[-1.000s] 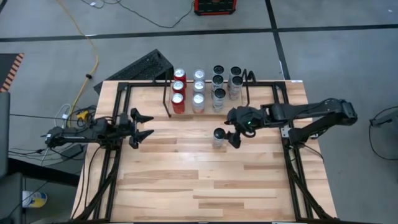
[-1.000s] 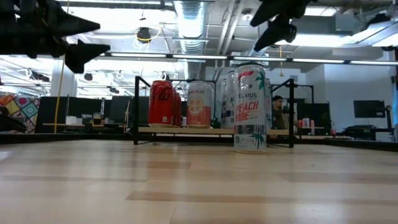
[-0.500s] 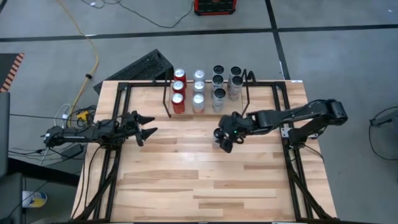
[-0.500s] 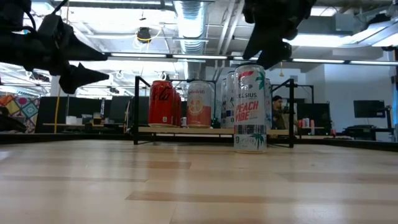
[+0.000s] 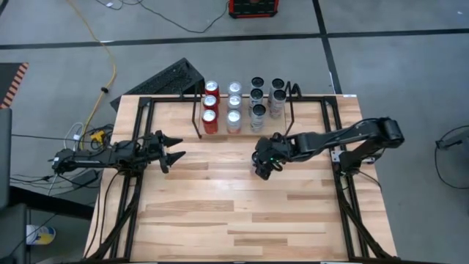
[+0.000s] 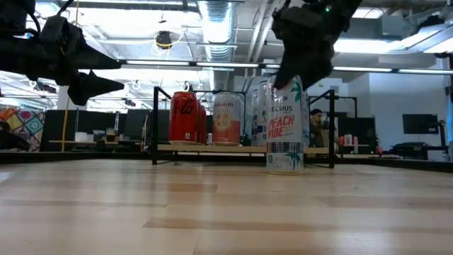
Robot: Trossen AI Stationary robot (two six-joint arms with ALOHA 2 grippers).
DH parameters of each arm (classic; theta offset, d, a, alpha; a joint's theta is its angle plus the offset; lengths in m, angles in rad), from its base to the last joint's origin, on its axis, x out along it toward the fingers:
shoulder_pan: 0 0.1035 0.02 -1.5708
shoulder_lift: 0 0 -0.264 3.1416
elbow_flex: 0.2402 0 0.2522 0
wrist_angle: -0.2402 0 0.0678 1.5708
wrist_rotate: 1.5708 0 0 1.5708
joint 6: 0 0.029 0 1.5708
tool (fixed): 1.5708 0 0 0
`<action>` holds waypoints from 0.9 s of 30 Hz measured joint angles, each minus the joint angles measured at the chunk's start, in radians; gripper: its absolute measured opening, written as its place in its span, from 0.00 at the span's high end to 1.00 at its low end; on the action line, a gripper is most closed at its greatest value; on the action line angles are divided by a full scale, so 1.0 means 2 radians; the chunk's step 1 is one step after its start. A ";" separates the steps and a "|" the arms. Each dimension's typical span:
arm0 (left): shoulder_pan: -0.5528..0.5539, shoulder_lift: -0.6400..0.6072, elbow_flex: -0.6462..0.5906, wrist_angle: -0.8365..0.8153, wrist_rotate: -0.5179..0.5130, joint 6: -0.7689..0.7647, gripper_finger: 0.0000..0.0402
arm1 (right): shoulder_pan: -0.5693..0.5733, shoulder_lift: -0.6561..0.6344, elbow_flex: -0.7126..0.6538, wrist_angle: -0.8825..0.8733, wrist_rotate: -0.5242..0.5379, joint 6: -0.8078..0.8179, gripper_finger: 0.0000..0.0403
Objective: Place canned beverage on shelf
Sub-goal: Put the white pink soda can on the shelf aligned with the other white pink soda cans
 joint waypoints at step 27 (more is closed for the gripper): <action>0.000 0.000 0.001 -0.001 -0.001 0.000 0.24 | -0.054 -0.102 0.000 -0.092 -0.029 -0.077 0.49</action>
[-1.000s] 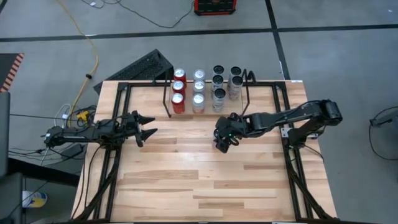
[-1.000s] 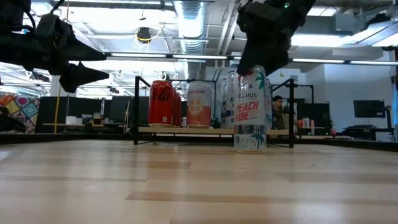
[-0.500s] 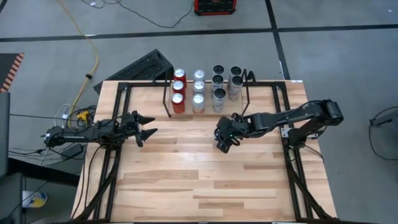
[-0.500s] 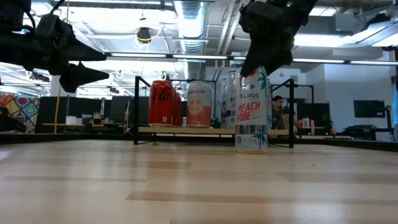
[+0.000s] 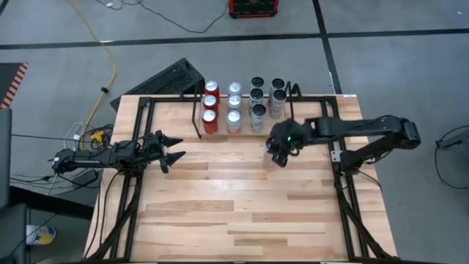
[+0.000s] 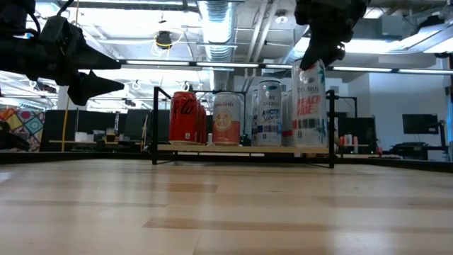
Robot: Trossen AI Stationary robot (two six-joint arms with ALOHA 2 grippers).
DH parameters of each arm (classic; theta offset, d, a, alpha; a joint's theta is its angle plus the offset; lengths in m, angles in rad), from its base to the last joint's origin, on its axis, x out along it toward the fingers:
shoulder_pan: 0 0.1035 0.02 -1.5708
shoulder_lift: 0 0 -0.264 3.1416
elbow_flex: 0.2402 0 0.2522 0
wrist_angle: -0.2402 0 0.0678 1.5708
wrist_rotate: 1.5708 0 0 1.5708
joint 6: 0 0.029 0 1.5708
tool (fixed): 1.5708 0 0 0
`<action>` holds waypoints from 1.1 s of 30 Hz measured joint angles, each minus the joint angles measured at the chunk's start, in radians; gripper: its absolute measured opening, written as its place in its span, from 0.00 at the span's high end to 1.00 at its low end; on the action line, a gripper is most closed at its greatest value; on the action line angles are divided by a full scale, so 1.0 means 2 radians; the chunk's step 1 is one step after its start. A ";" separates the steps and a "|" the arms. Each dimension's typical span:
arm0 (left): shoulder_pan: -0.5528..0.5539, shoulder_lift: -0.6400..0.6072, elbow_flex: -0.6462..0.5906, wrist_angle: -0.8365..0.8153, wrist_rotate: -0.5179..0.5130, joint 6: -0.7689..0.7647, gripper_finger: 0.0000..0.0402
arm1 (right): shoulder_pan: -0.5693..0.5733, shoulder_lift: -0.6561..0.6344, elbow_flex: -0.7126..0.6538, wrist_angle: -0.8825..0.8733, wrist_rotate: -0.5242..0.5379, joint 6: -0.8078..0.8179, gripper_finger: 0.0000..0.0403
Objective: Place canned beverage on shelf
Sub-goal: Put the white pink soda can on the shelf aligned with the other white pink soda cans
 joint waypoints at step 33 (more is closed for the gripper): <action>0.000 0.000 0.000 0.000 0.000 0.000 0.24 | -0.302 -0.016 0.001 0.024 -0.218 -0.298 0.49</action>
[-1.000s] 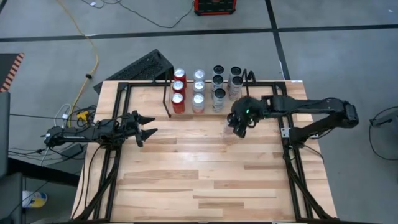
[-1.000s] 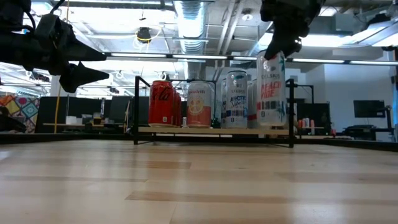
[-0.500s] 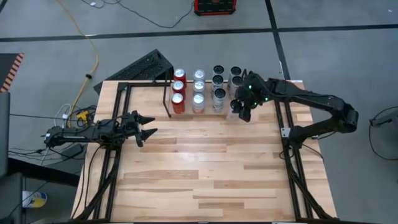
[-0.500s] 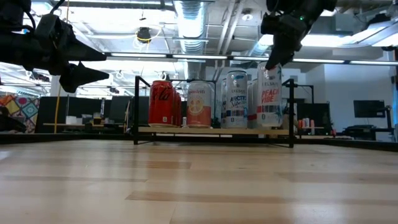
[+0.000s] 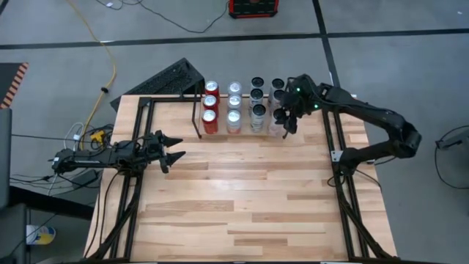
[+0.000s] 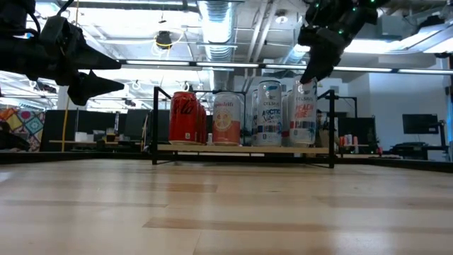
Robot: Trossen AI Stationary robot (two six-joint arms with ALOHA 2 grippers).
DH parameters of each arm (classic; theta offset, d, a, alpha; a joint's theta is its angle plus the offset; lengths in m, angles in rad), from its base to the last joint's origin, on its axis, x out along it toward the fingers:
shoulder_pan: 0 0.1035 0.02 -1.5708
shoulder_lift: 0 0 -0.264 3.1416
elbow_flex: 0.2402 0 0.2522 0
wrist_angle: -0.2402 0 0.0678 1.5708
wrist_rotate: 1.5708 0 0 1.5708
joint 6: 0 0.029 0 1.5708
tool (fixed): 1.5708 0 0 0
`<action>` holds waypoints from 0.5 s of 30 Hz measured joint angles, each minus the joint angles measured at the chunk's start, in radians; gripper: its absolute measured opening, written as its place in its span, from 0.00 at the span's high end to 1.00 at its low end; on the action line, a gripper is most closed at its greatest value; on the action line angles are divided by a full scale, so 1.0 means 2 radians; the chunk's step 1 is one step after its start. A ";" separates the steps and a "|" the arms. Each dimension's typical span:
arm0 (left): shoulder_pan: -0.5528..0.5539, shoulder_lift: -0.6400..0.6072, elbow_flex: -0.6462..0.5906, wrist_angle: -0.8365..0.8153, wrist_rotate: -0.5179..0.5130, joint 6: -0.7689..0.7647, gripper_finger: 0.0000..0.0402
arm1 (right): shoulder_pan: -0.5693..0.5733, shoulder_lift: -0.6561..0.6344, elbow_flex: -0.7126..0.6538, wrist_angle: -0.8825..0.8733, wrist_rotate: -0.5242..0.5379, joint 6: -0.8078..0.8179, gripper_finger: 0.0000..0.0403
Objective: Place canned beverage on shelf
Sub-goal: Put the white pink soda can on the shelf aligned with the other white pink soda cans
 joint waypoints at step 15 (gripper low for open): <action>0.000 0.000 0.000 0.000 0.000 0.000 0.24 | -0.024 0.031 0.002 0.012 -0.005 -0.013 0.48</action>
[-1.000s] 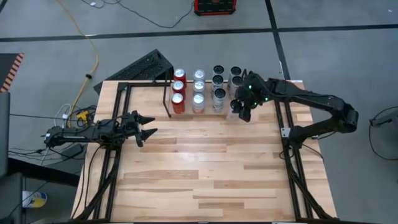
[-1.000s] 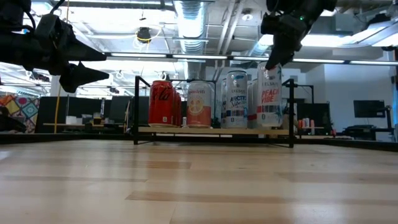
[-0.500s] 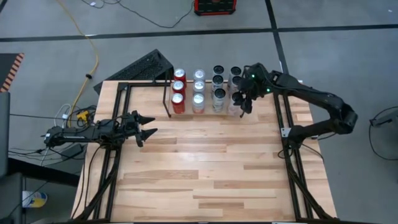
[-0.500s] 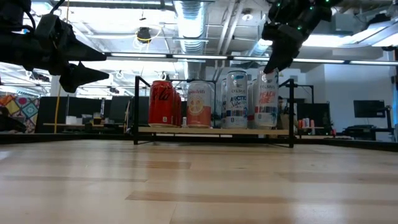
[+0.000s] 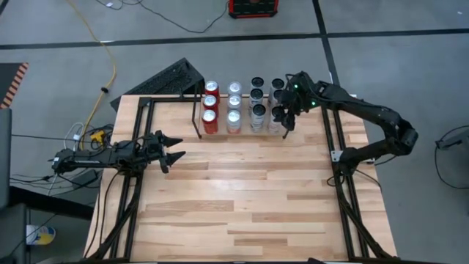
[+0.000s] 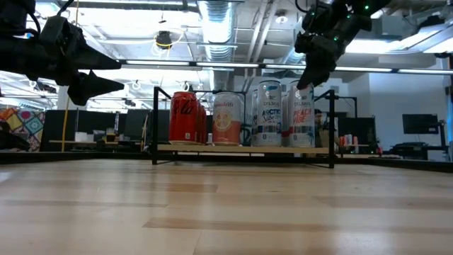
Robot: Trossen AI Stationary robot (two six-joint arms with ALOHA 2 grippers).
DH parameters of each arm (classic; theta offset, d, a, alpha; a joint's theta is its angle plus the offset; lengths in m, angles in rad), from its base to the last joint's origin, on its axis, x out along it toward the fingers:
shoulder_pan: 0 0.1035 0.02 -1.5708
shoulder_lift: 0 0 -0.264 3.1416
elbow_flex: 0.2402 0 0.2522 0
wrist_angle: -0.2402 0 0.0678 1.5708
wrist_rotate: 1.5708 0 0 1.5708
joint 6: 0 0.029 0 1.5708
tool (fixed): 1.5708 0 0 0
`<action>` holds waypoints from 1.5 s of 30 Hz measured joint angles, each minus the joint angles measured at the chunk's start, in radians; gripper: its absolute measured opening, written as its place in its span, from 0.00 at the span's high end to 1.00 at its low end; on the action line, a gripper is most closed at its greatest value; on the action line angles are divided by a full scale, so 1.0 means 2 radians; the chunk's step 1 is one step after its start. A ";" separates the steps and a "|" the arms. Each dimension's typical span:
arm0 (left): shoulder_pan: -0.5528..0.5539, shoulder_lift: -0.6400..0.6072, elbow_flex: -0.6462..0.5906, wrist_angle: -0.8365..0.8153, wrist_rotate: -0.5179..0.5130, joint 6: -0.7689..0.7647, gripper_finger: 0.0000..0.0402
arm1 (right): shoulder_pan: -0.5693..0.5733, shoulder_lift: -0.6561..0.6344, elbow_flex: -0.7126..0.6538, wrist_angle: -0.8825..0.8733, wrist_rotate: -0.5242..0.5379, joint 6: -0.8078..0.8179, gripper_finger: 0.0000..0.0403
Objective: Place canned beverage on shelf
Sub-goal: Put the white pink soda can on the shelf aligned with the other white pink soda cans
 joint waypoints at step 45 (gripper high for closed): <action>0.000 0.000 0.000 0.000 0.000 0.000 0.24 | -0.018 0.004 0.035 -0.035 0.003 -0.001 0.48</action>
